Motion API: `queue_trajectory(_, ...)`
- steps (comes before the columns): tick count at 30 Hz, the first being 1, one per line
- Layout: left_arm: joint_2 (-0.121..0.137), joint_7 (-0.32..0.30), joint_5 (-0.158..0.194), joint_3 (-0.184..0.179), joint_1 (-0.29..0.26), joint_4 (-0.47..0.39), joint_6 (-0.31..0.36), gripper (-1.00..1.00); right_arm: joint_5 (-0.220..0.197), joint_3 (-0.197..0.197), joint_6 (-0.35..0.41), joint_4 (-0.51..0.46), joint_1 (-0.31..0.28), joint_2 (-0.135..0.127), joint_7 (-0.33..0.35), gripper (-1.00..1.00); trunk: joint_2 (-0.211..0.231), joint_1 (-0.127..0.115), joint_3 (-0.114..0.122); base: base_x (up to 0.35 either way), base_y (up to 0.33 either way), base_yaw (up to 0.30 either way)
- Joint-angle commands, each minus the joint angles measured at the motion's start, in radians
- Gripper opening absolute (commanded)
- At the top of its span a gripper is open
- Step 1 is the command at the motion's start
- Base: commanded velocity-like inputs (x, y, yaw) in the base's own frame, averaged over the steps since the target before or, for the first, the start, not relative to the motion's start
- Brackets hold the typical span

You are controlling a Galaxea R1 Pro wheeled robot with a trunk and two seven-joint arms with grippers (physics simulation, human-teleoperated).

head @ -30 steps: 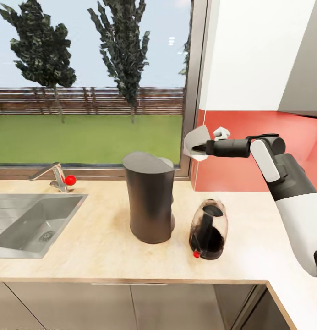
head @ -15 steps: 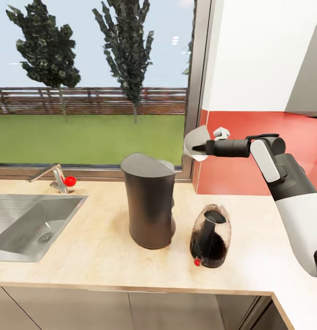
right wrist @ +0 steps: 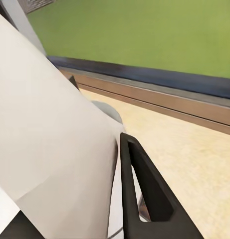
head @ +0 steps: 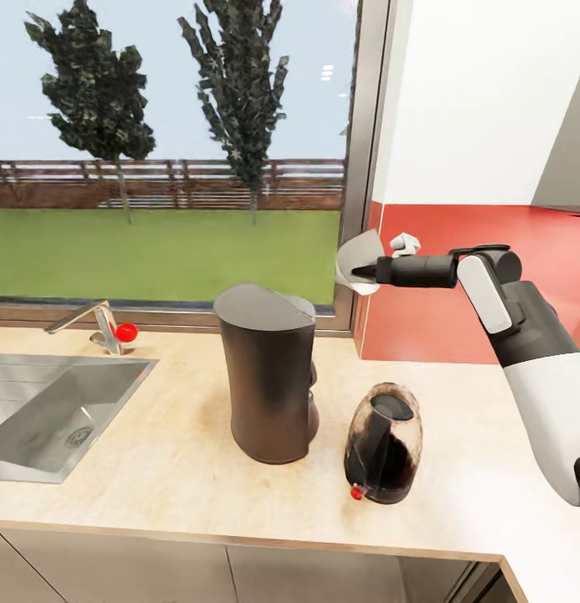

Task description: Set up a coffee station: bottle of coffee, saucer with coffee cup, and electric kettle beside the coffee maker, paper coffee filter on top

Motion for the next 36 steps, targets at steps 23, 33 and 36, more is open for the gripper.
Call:
queue_trajectory(23,0.001,0.002,0.007,0.001,-0.001,0.002,-0.003,1.0,0.006,0.003,0.002,0.009,-0.001,0.014,0.008,-1.0,-0.002,0.001,-0.01,0.0,0.0,0.073)
queue_trajectory(33,0.001,0.002,0.007,0.001,-0.001,0.002,-0.003,1.0,0.006,0.002,0.002,0.01,-0.001,0.014,0.008,-1.0,-0.002,0.001,-0.01,0.0,0.0,0.138)
queue_trajectory(36,0.001,0.002,0.007,0.001,-0.001,0.002,-0.003,1.0,0.006,0.003,0.001,0.01,-0.001,0.014,0.008,-1.0,-0.002,0.001,-0.01,0.0,0.0,0.007)
